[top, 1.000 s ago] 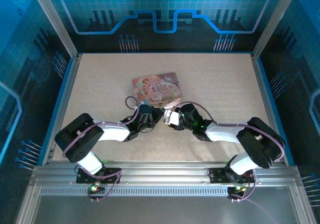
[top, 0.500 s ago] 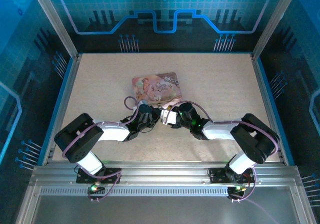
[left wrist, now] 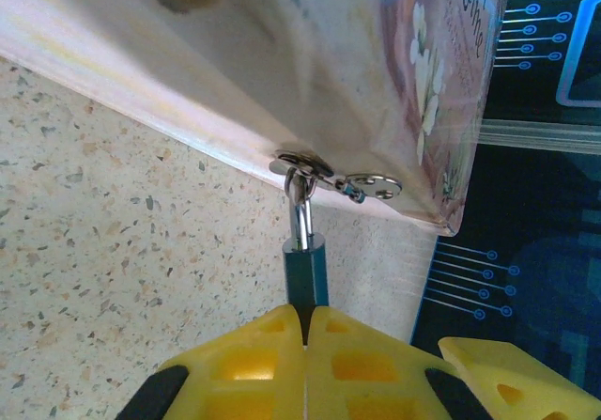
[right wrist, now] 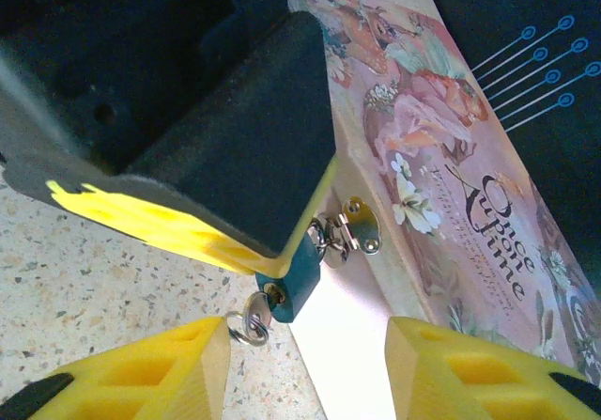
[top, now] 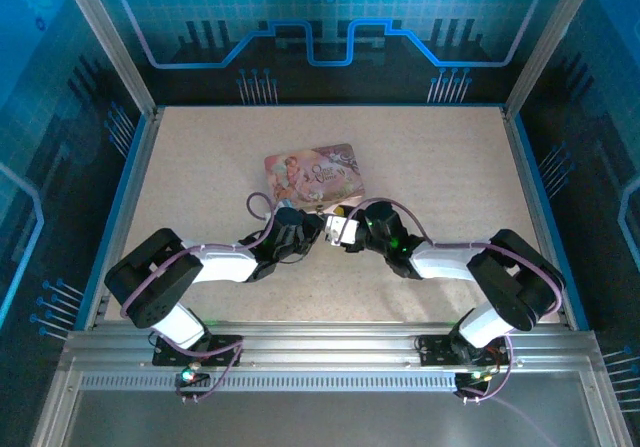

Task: Unlock the padlock with the key

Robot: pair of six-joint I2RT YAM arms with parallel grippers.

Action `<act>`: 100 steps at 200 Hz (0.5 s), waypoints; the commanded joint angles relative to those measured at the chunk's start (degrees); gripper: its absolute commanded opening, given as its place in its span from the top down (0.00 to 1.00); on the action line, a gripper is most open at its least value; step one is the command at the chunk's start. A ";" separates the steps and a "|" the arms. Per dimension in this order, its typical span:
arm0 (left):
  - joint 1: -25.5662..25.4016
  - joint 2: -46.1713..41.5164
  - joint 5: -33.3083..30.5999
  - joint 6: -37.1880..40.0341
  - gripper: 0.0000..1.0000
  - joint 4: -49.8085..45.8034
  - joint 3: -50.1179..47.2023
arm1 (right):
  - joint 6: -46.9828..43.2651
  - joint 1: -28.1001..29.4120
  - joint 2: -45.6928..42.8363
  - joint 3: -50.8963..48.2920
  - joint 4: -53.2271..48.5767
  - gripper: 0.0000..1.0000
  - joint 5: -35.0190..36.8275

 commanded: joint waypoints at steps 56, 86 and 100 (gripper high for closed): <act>0.57 -2.50 0.11 -1.17 0.93 0.30 1.00 | -3.95 0.14 3.19 0.66 1.61 0.54 -0.73; 0.54 -2.46 0.20 -1.33 0.93 0.29 1.08 | -3.80 0.31 4.17 0.97 2.48 0.56 -0.78; 0.68 -2.48 0.22 -1.49 0.93 0.38 1.15 | -3.80 0.35 4.55 1.30 2.58 0.58 -0.77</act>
